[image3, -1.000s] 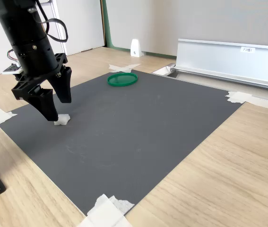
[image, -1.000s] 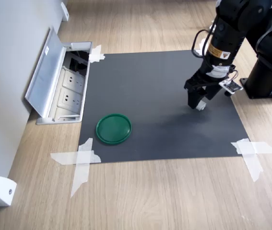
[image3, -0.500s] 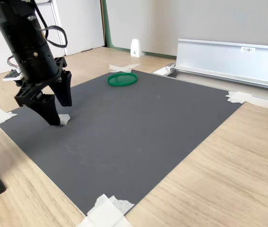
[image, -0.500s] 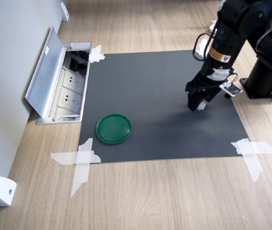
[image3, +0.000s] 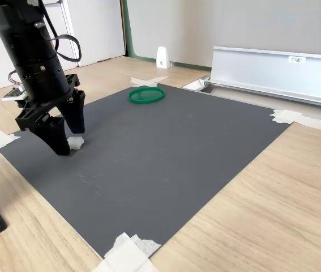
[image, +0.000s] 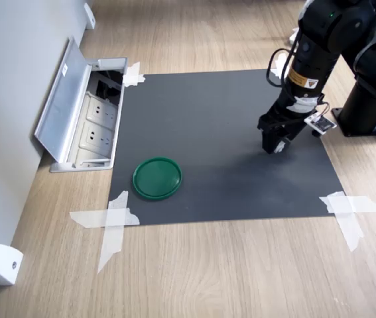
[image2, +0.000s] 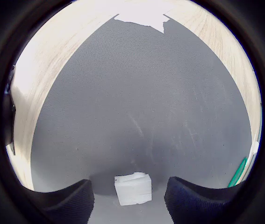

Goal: Grasp a white terminal and put it on the green lid.

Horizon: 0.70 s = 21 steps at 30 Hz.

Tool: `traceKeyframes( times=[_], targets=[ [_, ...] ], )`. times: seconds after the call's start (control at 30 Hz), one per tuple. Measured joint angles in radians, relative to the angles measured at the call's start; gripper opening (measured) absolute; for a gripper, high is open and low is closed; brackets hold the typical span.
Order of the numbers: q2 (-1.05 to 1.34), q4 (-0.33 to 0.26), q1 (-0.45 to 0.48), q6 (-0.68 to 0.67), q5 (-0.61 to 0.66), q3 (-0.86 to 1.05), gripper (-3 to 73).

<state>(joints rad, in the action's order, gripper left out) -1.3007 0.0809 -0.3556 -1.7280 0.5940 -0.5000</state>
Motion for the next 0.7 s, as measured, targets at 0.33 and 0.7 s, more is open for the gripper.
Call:
traceKeyframes(
  times=[0.33,0.7],
  targets=[
    [0.0,0.007,0.0,0.0,-0.002,0.0,47.3],
    [0.0,0.007,0.0,0.0,-0.003,0.0,26.0]
  ],
)
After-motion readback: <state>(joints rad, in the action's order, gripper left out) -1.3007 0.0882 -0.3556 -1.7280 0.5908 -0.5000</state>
